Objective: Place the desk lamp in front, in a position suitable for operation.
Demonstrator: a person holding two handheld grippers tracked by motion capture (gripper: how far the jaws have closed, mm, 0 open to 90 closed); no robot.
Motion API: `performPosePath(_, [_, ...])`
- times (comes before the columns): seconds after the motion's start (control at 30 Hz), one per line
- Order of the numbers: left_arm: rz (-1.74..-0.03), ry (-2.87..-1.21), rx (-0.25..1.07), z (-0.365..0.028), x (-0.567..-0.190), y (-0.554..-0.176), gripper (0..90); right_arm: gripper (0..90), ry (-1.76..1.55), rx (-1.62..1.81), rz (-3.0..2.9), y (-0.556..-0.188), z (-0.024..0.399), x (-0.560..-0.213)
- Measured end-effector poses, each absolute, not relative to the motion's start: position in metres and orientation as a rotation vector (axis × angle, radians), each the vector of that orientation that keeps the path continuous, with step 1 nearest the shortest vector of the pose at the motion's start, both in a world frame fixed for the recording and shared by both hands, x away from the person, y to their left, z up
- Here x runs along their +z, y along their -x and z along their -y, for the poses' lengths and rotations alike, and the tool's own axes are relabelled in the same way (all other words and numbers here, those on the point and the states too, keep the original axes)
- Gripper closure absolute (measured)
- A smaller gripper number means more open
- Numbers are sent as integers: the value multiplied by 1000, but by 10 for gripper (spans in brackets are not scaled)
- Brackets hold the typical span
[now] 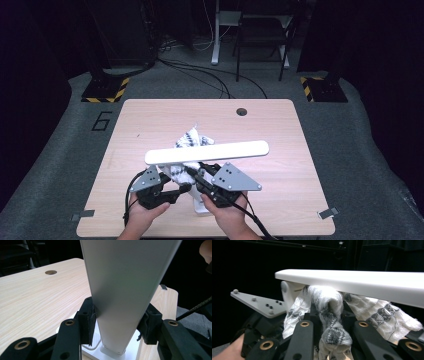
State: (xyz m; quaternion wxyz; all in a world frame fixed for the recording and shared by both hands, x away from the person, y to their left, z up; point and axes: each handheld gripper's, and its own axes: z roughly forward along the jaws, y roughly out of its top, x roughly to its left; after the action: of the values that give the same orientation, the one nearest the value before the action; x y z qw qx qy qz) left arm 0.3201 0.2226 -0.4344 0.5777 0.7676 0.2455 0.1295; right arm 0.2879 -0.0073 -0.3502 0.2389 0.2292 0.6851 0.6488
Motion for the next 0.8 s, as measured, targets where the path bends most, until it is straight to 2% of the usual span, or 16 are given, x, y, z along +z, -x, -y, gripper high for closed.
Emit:
performPosePath(0.13, [-589,-1782,296,-222,-435,-319,543,771,-579,1761,-1886,-287,-6,-351])
performPosePath(0.3, [-575,-1795,302,-222,-434,-320,543,771,-590,1770,-1879,-286,2,-351])
performPosePath(0.8, [-585,-1788,301,-222,-434,-320,543,770,-789,1724,-1738,-275,108,-344])
